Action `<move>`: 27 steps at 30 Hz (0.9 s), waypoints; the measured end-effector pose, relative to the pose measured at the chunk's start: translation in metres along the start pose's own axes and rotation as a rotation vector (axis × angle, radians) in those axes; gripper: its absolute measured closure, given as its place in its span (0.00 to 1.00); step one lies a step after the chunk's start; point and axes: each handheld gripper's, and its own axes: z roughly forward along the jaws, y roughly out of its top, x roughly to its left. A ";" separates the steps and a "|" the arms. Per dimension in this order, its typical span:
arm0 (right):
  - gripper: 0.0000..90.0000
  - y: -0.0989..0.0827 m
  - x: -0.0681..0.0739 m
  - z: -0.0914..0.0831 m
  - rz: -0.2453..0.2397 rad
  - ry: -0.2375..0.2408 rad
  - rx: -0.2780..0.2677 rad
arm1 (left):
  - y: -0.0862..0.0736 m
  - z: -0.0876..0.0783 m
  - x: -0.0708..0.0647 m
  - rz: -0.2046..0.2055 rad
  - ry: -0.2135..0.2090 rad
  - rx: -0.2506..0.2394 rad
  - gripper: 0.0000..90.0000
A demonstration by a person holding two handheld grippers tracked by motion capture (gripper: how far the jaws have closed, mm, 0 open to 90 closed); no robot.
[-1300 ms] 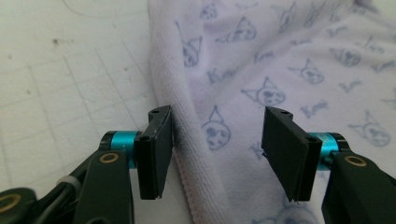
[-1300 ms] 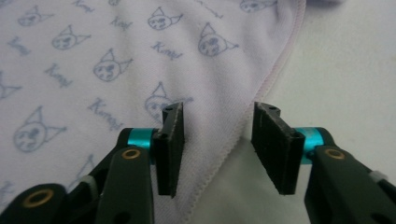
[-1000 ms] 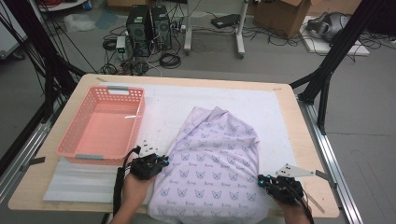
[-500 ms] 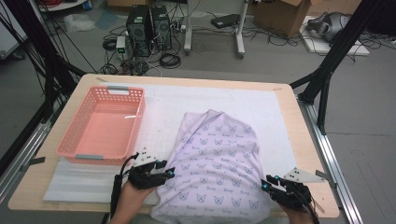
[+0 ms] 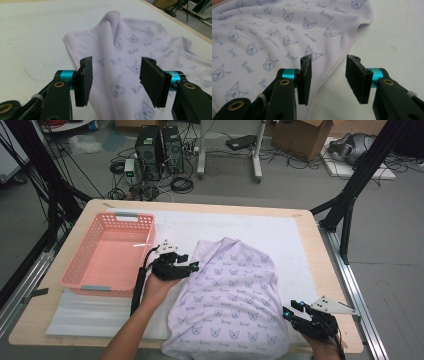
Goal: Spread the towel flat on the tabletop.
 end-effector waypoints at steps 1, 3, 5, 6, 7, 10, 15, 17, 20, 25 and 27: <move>0.60 0.000 -0.001 0.001 -0.003 0.003 -0.008 | 0.002 0.004 0.003 0.002 0.010 0.003 0.48; 0.60 0.001 -0.002 0.001 0.000 0.005 -0.013 | 0.005 0.013 0.006 0.024 0.038 0.025 0.48; 0.59 0.002 -0.004 0.000 0.007 0.008 -0.016 | 0.004 0.021 0.010 0.023 0.063 0.043 0.48; 0.59 0.002 -0.005 0.000 0.010 0.007 -0.015 | 0.004 0.025 0.012 0.020 0.075 0.037 0.48; 0.59 0.002 -0.006 -0.001 0.016 0.007 -0.015 | 0.003 0.029 0.014 0.014 0.089 0.034 0.49; 0.59 0.002 -0.010 -0.001 0.025 0.005 -0.019 | 0.004 0.041 0.021 0.012 0.126 0.083 0.50; 0.58 0.003 -0.017 0.002 0.038 0.000 -0.018 | 0.003 0.057 0.026 0.020 0.170 0.109 0.49; 0.58 0.003 -0.019 0.003 0.042 0.000 -0.013 | 0.000 0.063 0.027 0.003 0.172 0.120 0.49; 0.58 0.004 -0.023 0.007 0.044 -0.001 -0.007 | -0.001 0.067 0.022 0.050 0.179 0.142 0.52; 0.57 0.010 -0.032 0.018 0.059 0.002 0.002 | -0.002 0.070 0.012 0.157 0.179 0.165 0.64; 0.57 0.013 -0.034 0.024 0.059 0.005 0.005 | -0.003 0.071 0.007 0.179 0.149 0.170 0.79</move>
